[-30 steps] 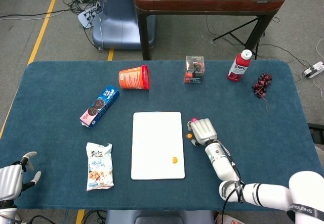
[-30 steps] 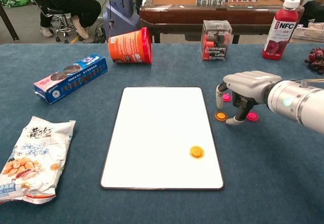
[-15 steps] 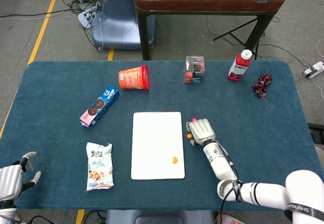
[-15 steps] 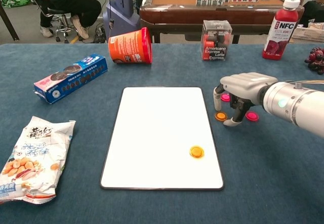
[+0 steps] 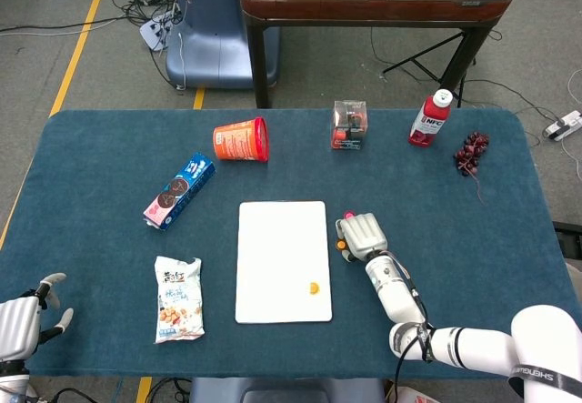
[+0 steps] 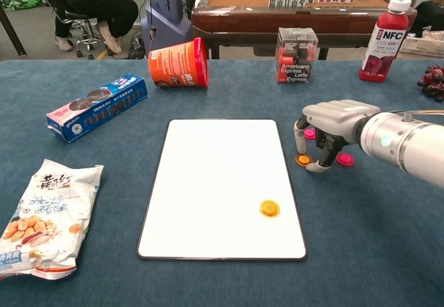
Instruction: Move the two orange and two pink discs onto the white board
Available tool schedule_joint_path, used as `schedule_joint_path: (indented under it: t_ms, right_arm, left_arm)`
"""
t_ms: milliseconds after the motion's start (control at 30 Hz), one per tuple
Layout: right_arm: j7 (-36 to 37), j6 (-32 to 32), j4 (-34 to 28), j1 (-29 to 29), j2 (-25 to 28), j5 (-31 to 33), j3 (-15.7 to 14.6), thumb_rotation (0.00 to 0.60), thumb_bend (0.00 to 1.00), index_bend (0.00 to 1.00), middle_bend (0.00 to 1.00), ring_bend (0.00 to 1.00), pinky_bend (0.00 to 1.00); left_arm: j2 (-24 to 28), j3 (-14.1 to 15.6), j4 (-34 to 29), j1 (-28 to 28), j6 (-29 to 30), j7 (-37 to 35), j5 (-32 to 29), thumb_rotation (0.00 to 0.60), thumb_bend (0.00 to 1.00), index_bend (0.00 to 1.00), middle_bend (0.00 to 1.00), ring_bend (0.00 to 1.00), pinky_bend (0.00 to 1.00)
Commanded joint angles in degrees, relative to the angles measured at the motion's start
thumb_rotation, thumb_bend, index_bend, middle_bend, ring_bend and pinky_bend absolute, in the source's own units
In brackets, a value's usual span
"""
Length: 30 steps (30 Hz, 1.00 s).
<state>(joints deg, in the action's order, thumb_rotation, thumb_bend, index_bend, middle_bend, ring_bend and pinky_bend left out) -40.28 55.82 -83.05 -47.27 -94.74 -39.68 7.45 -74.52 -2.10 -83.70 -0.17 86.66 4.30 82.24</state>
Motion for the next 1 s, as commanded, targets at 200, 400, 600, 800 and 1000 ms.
schedule_joint_path:
  t_ms: [200,400,600,800,1000]
  right_arm:
    - [1.91,1.59,-3.65,0.8,2.45,-2.91,0.29,0.6,0.26,0.51,1.0,1.0,1.0]
    - [1.91,3.61,-8.84,0.98,4.96,-6.11,0.45,0.6,0.26,0.51,1.0,1.0,1.0]
    - [0.72,4.61,-13.57,0.43,5.31,-9.59,-0.29,0.6,0.26,0.51,1.0,1.0,1.0]
    - [-1.57,5.44,-17.74,-0.42,4.35,-12.64,-1.38,0.6,0.26,0.51,1.0,1.0,1.0]
    - [-3.86,5.44,-19.49,-1.49,2.71,-13.46,-2.02,0.6,0.26,0.51,1.0,1.0,1.0]
  left_arm:
    - [0.06,-0.08,-0.15,-0.14,-0.12,0.19,0.03,0.6,0.29,0.35,0.58,0.53,0.73]
    - [0.25,-0.46,-0.7,-0.35,0.06,0.41,0.06,0.6,0.29,0.35,0.58,0.53,0.73]
    - [0.38,-0.5,-0.9,-0.37,0.06,0.52,-0.02,0.6,0.29,0.35,0.58,0.53,0.73]
    - [0.44,-0.51,-0.81,-0.25,0.11,0.27,-0.18,0.6,0.29,0.35,0.58,0.53,0.73]
    - [0.54,-0.59,-0.79,-0.07,0.29,0.01,-0.41,0.6,0.29,0.35,0.58,0.53,0.73]
